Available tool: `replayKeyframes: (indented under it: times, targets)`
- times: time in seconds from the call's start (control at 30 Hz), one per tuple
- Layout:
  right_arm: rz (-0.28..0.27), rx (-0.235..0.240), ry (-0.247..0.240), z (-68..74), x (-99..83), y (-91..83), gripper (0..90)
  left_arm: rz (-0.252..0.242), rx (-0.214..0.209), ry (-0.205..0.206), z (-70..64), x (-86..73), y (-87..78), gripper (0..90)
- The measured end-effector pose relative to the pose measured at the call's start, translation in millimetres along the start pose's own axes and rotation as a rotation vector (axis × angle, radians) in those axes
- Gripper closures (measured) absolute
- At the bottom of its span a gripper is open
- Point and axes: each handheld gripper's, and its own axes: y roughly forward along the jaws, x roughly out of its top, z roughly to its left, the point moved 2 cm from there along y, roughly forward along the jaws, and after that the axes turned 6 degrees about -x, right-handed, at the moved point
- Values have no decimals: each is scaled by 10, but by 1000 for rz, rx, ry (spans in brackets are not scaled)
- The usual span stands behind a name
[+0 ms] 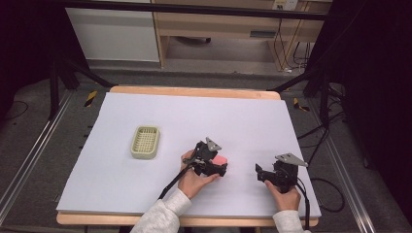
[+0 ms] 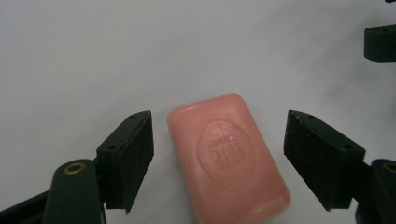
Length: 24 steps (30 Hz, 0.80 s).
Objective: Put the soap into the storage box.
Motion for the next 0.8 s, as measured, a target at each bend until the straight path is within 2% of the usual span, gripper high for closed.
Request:
replayKeyframes:
  times: [0.43, 0.8]
  targets:
    - [1, 1, 1, -1, -1, 1, 92, 16, -3, -13, -8, -19, 90, 231]
    - [7, 4, -2, -1, -4, 7, 92, 52, -5, -28, 5, -50, 177, 219]
